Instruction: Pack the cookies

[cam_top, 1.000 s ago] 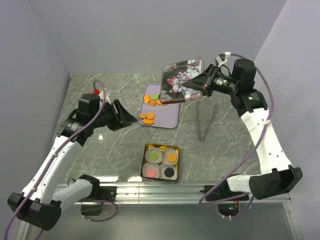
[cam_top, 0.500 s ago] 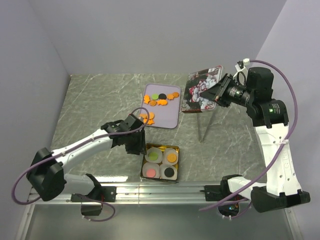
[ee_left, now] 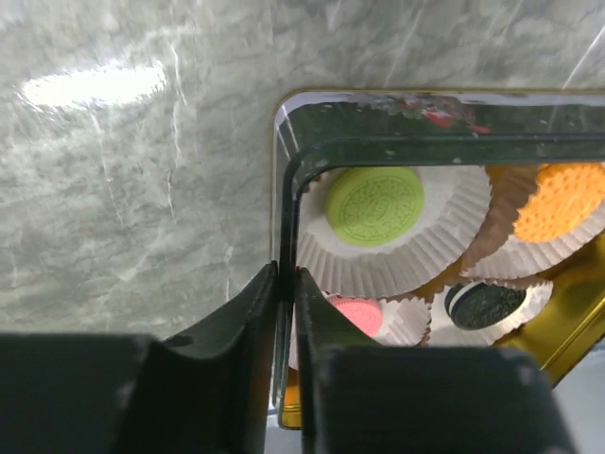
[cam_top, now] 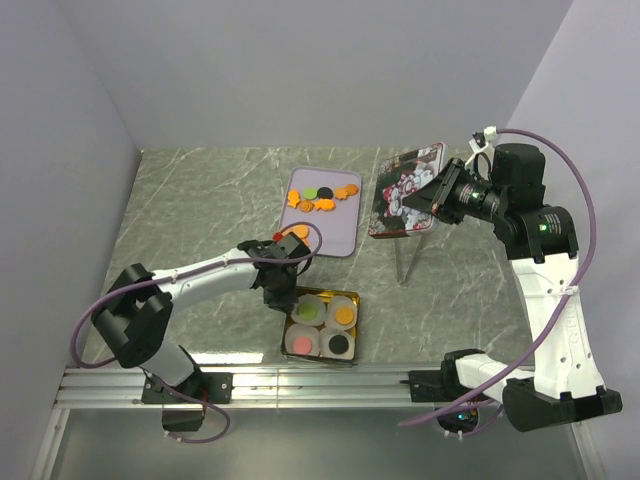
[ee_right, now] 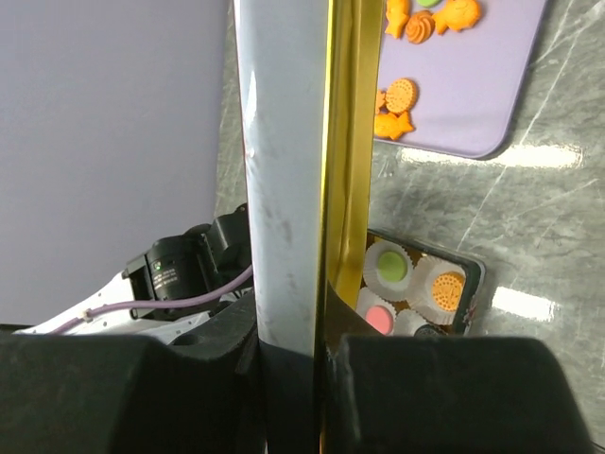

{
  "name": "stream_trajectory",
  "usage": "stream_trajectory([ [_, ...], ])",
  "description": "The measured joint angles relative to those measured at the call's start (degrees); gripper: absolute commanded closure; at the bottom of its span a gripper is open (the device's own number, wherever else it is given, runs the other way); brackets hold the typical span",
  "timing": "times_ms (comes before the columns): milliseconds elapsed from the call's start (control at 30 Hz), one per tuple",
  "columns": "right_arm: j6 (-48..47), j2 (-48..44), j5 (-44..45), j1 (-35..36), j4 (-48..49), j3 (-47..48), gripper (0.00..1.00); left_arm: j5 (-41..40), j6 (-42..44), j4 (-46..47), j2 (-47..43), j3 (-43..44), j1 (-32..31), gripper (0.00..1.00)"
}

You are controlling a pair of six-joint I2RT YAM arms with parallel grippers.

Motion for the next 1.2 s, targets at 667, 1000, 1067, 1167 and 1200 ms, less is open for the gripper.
stream_trajectory([
  [667,-0.5,1.9,-1.7,2.8,0.1,0.0,1.00,-12.2,-6.9,-13.5,2.1,6.8,4.1,0.93],
  [1000,3.0,3.8,-7.9,7.5,7.2,-6.0,1.00,-13.6,-3.9,-13.2,0.9,6.9,13.9,0.85],
  [1067,4.7,4.3,-9.7,8.7,10.0,-8.7,1.00,-13.3,-3.5,-12.8,1.0,7.7,13.9,0.76],
  [1167,7.8,5.2,-12.6,10.5,15.5,-14.3,1.00,-12.9,-3.0,-11.7,1.0,8.0,13.9,0.67],
  [1200,9.0,5.4,-13.5,11.0,17.9,-16.5,1.00,-12.7,-2.8,-11.4,1.0,8.0,13.9,0.64],
])
